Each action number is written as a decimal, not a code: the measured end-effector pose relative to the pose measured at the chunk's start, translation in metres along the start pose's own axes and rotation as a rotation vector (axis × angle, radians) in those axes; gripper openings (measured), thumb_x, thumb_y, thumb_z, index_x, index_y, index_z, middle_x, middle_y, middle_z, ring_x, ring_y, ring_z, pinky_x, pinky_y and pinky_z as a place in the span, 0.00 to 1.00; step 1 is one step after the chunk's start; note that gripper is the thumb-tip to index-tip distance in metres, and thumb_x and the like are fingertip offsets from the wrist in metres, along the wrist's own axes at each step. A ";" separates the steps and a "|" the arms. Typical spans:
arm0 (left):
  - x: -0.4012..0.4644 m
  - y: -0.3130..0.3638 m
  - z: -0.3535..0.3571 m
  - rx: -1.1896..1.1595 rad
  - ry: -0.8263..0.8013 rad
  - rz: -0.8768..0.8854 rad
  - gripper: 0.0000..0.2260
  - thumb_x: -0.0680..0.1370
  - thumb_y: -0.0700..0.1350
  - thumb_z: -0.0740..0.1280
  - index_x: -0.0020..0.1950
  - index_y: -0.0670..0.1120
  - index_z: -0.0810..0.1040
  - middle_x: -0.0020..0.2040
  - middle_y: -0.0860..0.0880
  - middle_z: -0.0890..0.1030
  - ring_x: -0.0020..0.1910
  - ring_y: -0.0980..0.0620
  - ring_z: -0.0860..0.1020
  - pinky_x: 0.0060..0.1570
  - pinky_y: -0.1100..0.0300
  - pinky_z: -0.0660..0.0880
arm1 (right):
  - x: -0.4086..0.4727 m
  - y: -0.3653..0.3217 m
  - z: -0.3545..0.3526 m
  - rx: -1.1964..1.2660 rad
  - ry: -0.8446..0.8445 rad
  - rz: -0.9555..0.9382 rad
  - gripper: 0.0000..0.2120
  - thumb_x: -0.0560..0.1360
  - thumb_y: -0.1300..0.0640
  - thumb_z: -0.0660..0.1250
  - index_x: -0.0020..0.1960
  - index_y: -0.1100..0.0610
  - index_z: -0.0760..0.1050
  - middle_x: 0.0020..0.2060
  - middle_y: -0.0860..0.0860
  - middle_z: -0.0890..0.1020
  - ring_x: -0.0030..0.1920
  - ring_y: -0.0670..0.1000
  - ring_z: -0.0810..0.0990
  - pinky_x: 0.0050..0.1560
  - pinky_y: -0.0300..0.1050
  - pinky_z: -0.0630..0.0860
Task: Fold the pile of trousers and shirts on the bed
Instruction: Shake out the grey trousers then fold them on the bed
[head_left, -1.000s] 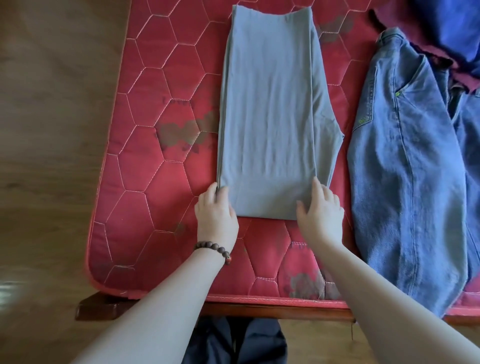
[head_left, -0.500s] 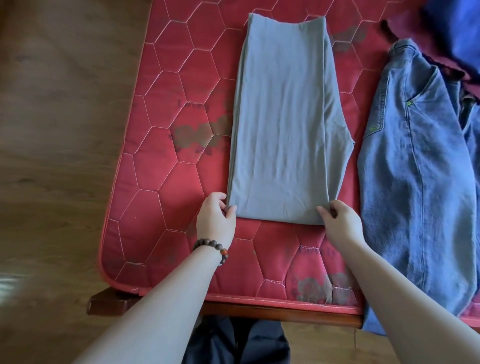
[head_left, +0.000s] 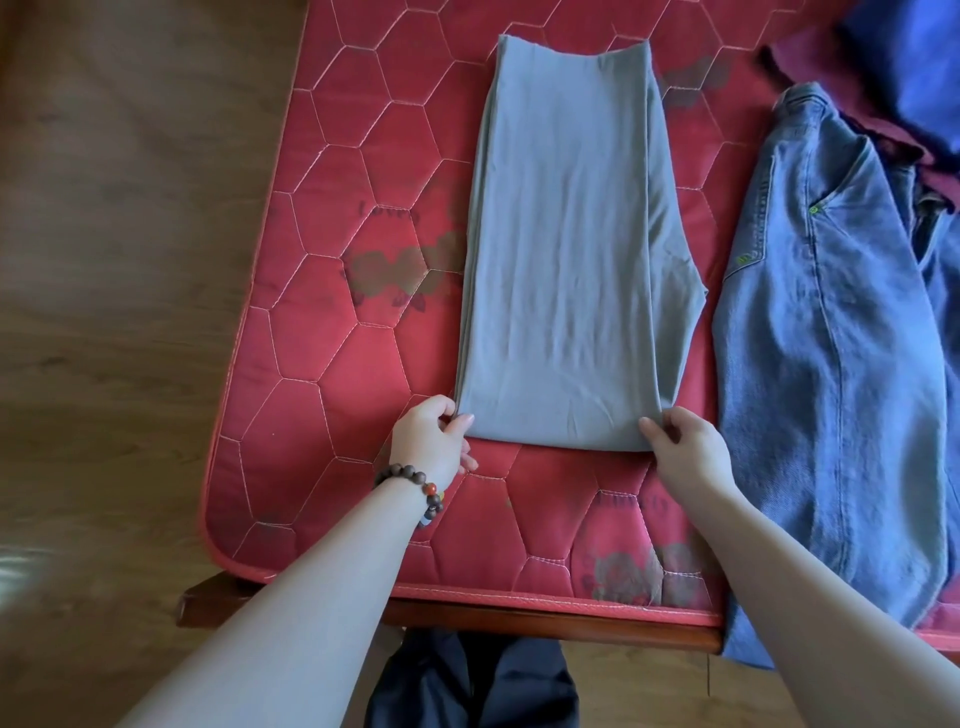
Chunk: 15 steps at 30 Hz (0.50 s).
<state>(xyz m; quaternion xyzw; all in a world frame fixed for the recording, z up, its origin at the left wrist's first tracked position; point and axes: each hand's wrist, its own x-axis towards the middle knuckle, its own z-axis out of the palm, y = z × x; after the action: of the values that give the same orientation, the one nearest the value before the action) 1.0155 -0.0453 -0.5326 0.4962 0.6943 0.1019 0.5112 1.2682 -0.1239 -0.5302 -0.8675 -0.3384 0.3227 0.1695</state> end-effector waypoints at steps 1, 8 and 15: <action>-0.002 -0.001 0.000 -0.067 -0.017 -0.021 0.04 0.79 0.40 0.64 0.45 0.44 0.74 0.33 0.44 0.79 0.27 0.50 0.82 0.33 0.54 0.80 | -0.001 0.002 -0.001 0.006 -0.006 -0.011 0.12 0.77 0.57 0.67 0.41 0.66 0.73 0.36 0.60 0.78 0.40 0.60 0.74 0.36 0.48 0.63; -0.016 -0.006 0.003 -0.058 0.037 0.018 0.07 0.79 0.40 0.66 0.44 0.38 0.75 0.34 0.44 0.81 0.29 0.53 0.82 0.31 0.58 0.80 | -0.008 0.011 -0.006 0.057 -0.050 -0.046 0.11 0.75 0.60 0.69 0.37 0.63 0.71 0.32 0.55 0.76 0.34 0.51 0.69 0.32 0.32 0.64; -0.011 0.000 -0.005 0.030 -0.045 -0.009 0.08 0.78 0.49 0.66 0.43 0.45 0.76 0.29 0.48 0.81 0.23 0.52 0.78 0.25 0.65 0.69 | -0.007 0.005 -0.003 0.034 -0.003 -0.027 0.19 0.74 0.55 0.70 0.31 0.57 0.64 0.26 0.48 0.69 0.30 0.48 0.66 0.31 0.37 0.62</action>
<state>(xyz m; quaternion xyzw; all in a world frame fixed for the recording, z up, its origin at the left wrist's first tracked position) 1.0114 -0.0522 -0.5236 0.5027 0.6865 0.0779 0.5196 1.2686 -0.1326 -0.5269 -0.8594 -0.3450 0.3272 0.1880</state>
